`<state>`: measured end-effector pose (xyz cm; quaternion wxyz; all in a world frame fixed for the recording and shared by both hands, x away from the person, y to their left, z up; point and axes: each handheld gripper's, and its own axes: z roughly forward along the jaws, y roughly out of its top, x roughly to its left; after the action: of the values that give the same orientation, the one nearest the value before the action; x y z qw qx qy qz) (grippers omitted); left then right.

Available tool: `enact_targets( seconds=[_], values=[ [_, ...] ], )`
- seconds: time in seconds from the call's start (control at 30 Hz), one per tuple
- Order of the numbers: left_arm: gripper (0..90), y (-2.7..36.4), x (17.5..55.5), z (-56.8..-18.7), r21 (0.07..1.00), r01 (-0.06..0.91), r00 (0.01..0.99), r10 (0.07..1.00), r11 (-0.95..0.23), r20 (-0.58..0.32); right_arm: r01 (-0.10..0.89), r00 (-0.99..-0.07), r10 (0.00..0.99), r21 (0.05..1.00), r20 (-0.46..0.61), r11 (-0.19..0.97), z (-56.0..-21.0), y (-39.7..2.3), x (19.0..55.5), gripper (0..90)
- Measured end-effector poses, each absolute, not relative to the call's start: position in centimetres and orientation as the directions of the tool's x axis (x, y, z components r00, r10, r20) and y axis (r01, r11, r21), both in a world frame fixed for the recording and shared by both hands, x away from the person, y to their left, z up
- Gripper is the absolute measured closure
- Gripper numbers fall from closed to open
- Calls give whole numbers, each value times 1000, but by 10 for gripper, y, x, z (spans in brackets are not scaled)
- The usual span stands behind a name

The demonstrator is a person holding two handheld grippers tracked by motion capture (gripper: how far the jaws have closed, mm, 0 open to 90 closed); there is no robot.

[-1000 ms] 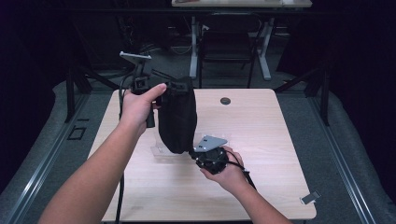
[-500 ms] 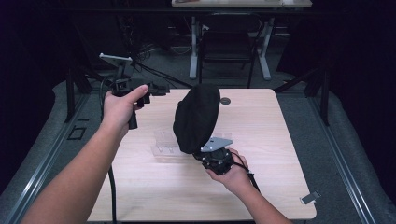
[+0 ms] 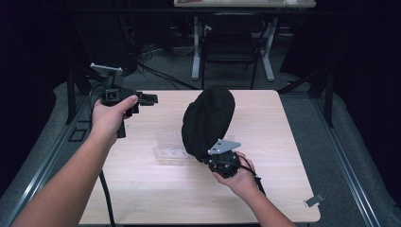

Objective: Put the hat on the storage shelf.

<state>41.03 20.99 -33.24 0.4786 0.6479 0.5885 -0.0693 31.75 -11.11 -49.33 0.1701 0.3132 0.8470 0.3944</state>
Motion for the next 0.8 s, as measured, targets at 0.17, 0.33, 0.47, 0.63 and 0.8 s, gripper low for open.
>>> enact_targets(
  seconds=[0.17,0.33,0.47,0.63,0.8],
  values=[
    [696,222,408,-335,555,820,287,741,138,-608,403,-746,665,771,-36,493,-495,-117,315,810],
    [697,230,405,-336,555,821,273,759,137,-591,395,-742,668,769,-55,503,-494,-122,311,773],
    [684,235,401,-340,569,814,272,791,115,-548,395,-730,680,766,-73,507,-492,-133,306,732],
    [662,239,395,-345,605,794,294,833,60,-469,389,-715,691,762,-105,518,-491,-146,300,654],
    [646,245,387,-354,626,779,307,865,10,-396,400,-691,711,751,-130,526,-495,-160,295,611]
  ],
)
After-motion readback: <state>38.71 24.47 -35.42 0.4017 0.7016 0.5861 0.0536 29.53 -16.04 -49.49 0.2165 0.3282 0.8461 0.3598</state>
